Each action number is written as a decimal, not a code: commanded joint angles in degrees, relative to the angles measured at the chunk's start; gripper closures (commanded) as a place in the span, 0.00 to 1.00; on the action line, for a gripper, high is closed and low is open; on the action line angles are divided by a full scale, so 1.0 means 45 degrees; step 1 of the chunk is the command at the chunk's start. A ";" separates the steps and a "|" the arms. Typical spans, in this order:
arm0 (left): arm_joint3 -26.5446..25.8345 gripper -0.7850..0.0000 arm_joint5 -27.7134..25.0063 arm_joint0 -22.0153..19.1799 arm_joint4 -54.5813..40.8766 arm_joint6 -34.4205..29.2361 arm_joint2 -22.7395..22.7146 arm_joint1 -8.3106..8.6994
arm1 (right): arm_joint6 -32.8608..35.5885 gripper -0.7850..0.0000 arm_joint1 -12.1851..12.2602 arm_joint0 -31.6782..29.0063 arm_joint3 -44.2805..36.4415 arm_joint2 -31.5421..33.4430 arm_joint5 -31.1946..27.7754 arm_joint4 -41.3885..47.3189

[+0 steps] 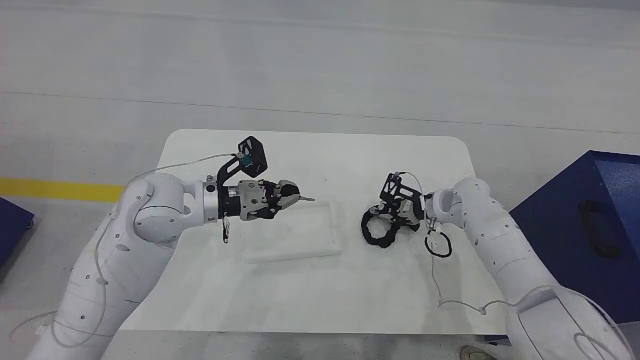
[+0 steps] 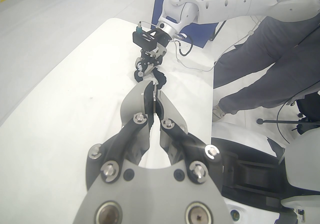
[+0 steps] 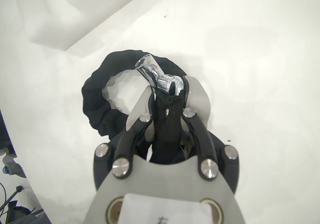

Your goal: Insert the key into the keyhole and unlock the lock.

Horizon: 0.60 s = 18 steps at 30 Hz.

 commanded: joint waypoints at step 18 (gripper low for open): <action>0.0000 1.00 0.0000 0.0000 0.0000 0.0000 0.0000 0.0000 | -0.2680 1.00 0.1206 -0.1216 -0.0605 -0.1859 0.0000 0.4697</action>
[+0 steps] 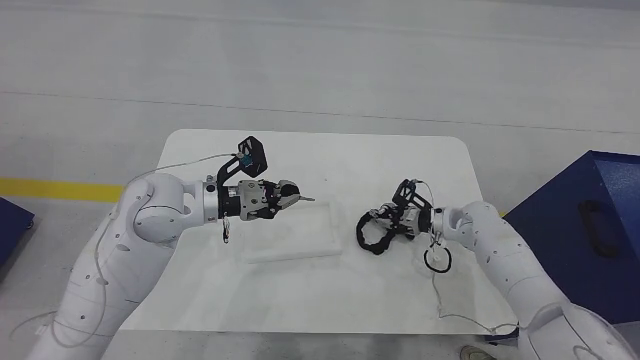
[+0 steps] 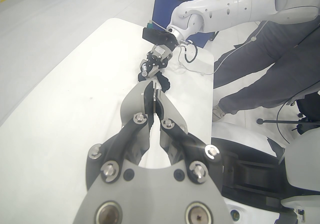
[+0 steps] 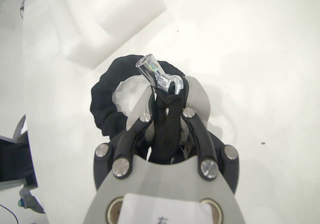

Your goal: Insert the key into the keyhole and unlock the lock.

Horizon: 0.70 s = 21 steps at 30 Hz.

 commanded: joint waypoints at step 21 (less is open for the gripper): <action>0.0000 1.00 0.0000 0.0000 0.0000 0.0000 0.0000 0.0000 | -0.0618 1.00 0.0872 -0.0437 -0.1332 -0.0850 0.0000 0.2639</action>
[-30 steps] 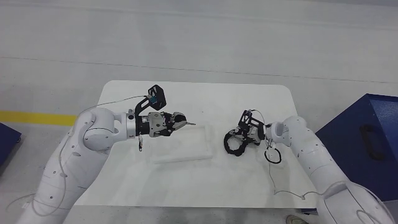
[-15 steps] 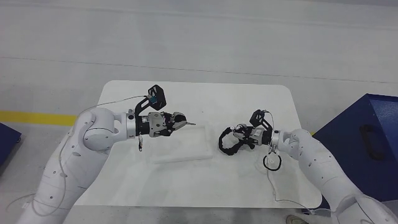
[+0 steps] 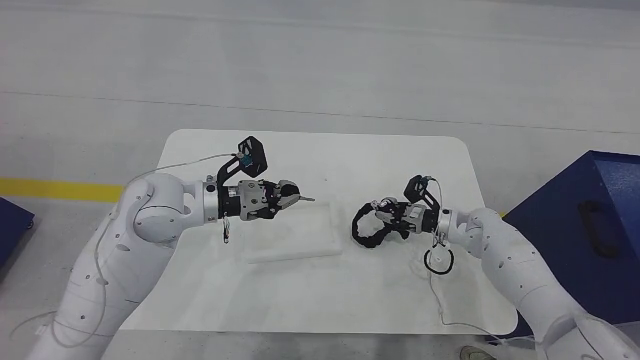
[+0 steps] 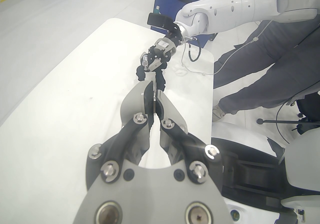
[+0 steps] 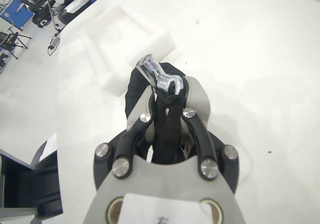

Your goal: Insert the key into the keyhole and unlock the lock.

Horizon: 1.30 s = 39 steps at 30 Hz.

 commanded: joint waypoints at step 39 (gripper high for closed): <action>-0.0974 1.00 -0.1030 -0.0913 0.1668 -0.0951 0.0154 0.0107 | 0.4544 1.00 0.3655 -0.3256 -0.8475 0.3671 0.0000 0.2830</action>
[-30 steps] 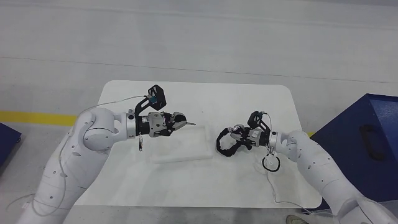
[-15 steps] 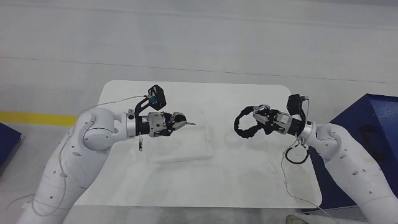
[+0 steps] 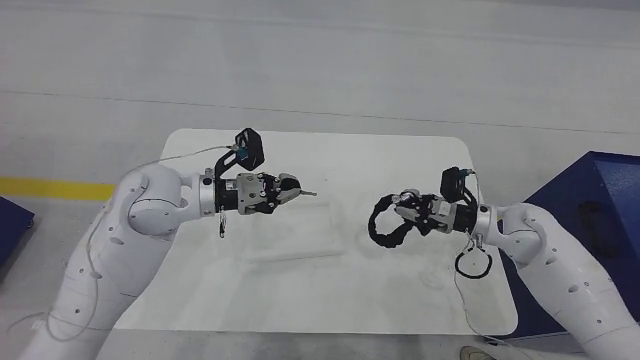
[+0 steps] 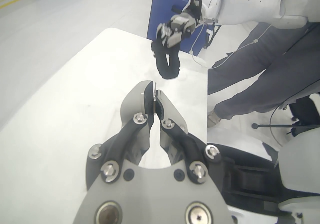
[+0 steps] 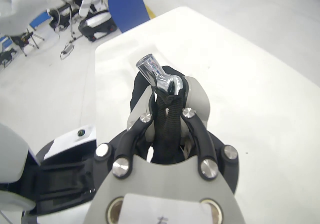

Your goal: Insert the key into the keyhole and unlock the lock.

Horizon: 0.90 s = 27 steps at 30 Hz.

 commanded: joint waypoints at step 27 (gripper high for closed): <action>-0.3519 1.00 -0.0387 -0.3271 0.3535 -0.0766 0.4422 0.0209 | 0.6821 1.00 0.0411 0.0549 -0.1512 -0.2241 0.1094 0.5598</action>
